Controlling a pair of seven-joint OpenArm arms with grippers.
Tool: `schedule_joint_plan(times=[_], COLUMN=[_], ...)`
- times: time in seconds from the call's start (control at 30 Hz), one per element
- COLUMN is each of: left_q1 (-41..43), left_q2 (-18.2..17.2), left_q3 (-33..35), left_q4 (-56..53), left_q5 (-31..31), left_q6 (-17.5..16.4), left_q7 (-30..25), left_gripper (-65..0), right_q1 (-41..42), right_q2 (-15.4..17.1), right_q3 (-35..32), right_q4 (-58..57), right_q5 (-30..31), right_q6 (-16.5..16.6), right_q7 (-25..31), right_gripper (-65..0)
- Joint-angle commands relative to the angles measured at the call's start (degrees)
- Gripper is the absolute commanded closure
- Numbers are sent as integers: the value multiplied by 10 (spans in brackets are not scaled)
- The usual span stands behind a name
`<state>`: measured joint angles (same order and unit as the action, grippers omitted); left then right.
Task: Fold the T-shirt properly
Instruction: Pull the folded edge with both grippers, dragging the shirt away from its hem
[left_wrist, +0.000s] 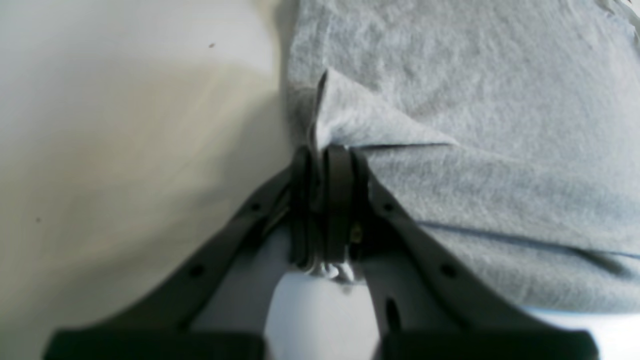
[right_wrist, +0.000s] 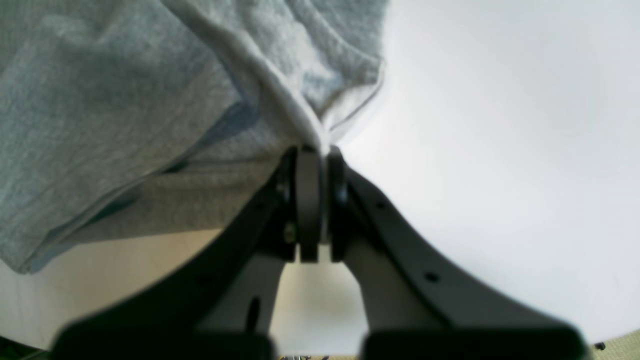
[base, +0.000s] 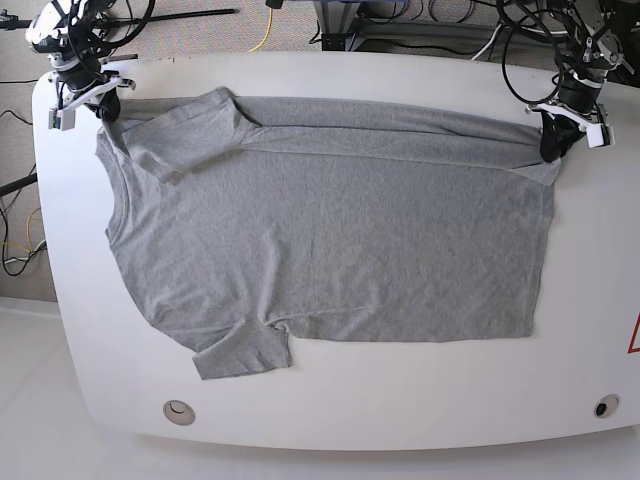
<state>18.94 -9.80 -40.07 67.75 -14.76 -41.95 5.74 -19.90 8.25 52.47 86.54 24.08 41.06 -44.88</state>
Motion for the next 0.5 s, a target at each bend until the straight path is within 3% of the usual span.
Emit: schedule_joint_plan(times=[0.0,0.47], left_q1=[33,74], left_q2=[4,6], left_q3=[-1,-3], left_q4=[-21,-22], left_q5=[122,122], left_q6=[53,53], left_q7=[150,151], left_gripper=[0,0], right_q1=[-17,-53], right_q2=[4,3], right_q3=[4,31], right_q4=[-2,-2], right_q5=[-43,-42], right_q6=[-11,-11], right_q7=[-40,-39], right_gripper=[0,0])
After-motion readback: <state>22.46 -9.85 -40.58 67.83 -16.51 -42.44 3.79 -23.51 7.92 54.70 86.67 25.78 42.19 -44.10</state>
